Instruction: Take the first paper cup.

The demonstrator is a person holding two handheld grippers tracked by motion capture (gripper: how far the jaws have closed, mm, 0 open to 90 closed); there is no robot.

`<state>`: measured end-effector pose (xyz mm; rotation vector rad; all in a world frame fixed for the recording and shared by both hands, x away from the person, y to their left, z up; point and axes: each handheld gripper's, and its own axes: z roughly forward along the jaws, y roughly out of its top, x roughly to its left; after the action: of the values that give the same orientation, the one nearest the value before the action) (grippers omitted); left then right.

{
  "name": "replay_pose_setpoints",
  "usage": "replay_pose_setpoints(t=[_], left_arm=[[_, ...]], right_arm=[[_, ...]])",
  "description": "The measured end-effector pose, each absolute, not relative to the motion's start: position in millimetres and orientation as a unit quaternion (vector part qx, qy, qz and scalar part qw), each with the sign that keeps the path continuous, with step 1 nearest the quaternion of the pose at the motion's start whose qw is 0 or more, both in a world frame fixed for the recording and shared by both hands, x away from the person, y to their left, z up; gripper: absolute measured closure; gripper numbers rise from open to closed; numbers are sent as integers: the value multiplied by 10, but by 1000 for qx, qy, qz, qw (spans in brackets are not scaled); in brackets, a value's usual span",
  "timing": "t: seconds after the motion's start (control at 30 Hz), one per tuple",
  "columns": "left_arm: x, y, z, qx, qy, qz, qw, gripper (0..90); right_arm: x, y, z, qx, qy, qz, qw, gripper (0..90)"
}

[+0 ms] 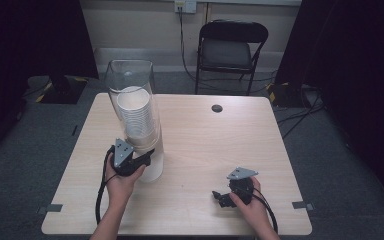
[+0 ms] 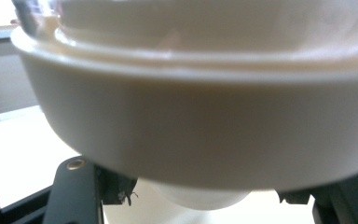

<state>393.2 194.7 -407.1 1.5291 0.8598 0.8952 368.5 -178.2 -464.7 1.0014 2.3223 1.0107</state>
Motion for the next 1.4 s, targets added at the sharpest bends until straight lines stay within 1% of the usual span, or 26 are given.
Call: replay_pose_setpoints(t=[0.1,0.3,0.53,0.63,0.73,0.93,0.97,1.0,1.03,1.07,1.1,1.13,1.17,1.2,1.27,1.3,1.4], left_arm=[[3925,1931,-4085,643,366,377,557,351],[3917,1923,-4065,652,368,383,541,353],[3914,1919,-4082,651,368,387,539,355],[3915,1903,-4082,649,374,380,543,356],[3914,1907,-4069,656,371,388,531,356],[3916,1902,-4083,654,369,390,533,358],[3917,1902,-4083,655,368,391,531,358],[3916,1909,-4084,667,370,395,513,359],[3938,1905,-4150,704,378,385,463,362],[3948,1906,-4264,717,387,373,443,369],[3975,1886,-4391,749,409,349,387,368],[3960,1927,-4642,748,420,321,402,367],[3931,1938,-4643,731,445,313,413,365],[3915,1934,-4626,728,424,318,435,365],[3890,1889,-4558,741,406,324,426,364],[3880,1883,-4551,734,414,313,438,362],[3855,1911,-4574,747,407,294,436,361]], right_arm=[[3686,-1783,-4648,359,834,364,208,23],[3686,-1783,-4648,359,834,364,208,23],[3686,-1783,-4648,358,834,364,208,23],[3686,-1783,-4648,359,834,364,208,23],[3684,-1782,-4647,360,834,363,207,23],[3686,-1783,-4648,359,834,364,208,23],[3685,-1782,-4647,360,834,363,207,23],[3685,-1782,-4647,360,834,363,208,23],[3685,-1783,-4647,360,834,363,208,23],[3685,-1782,-4647,360,834,363,207,23],[3688,-1783,-4647,358,834,364,208,23],[3687,-1783,-4647,359,834,364,208,23],[3686,-1784,-4647,358,835,363,208,23],[3682,-1785,-4646,358,835,362,208,24],[3686,-1785,-4648,357,836,363,206,18],[3690,-1786,-4646,356,836,363,206,17],[3695,-1788,-4646,355,837,363,205,15]])
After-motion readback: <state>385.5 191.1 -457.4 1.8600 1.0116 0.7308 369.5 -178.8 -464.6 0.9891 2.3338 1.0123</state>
